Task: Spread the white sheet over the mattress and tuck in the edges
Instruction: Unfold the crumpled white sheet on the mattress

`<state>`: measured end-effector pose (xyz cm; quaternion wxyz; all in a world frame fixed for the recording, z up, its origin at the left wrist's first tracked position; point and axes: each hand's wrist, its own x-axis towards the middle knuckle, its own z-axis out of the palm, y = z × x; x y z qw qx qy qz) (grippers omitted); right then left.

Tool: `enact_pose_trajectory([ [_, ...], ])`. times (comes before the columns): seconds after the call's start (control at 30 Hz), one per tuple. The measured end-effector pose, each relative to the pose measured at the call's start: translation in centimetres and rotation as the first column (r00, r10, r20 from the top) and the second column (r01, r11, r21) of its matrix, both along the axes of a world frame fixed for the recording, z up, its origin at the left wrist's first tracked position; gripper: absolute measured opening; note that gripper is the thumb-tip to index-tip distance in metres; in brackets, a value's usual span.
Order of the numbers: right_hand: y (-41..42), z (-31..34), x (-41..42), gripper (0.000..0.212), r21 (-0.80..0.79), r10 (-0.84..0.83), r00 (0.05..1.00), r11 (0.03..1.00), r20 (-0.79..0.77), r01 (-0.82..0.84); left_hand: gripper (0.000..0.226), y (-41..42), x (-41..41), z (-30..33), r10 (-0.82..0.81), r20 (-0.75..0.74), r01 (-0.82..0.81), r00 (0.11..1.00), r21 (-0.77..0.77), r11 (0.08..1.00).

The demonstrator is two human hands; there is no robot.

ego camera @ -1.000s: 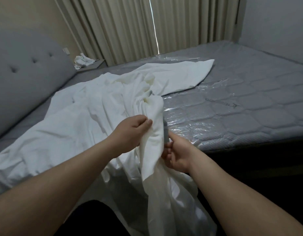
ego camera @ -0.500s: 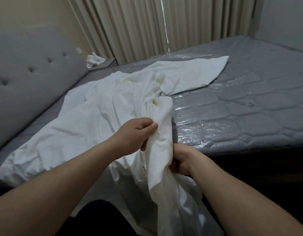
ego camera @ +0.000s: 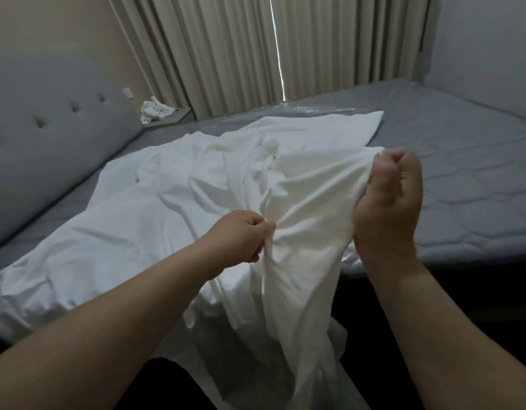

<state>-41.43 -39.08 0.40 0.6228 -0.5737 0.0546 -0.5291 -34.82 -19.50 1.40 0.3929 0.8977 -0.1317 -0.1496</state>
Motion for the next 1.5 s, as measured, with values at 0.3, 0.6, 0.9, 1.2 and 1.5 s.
enact_pose_trajectory([
  [0.3,3.9,-6.9,-4.0,0.021,-0.6,0.322,0.784,0.51,-0.531,-0.616,0.053,-4.8,1.0,0.8,0.063,-0.065,-0.064,0.996,-0.021,0.998],
  [0.6,3.6,-9.4,-2.8,0.041,0.127,0.531,0.43,0.724,-0.73,-0.678,0.021,-3.2,1.6,-2.6,-0.296,0.364,-0.013,0.883,0.649,0.76],
  [0.9,2.9,-11.4,2.5,0.066,0.908,0.917,0.346,0.305,-0.199,-0.287,0.022,1.7,-2.0,5.5,-0.183,0.658,0.101,0.73,0.162,0.982],
  [1.2,4.5,-12.0,6.1,0.024,0.848,0.879,0.433,0.376,-0.199,-0.374,0.023,4.7,-2.2,4.9,-0.196,0.321,0.239,0.927,-0.101,0.966],
  [1.5,-4.9,15.2,6.5,0.018,0.075,0.288,0.951,0.957,-0.113,-0.281,0.023,3.9,1.2,8.0,0.004,0.287,0.083,0.958,-0.29,0.953],
])
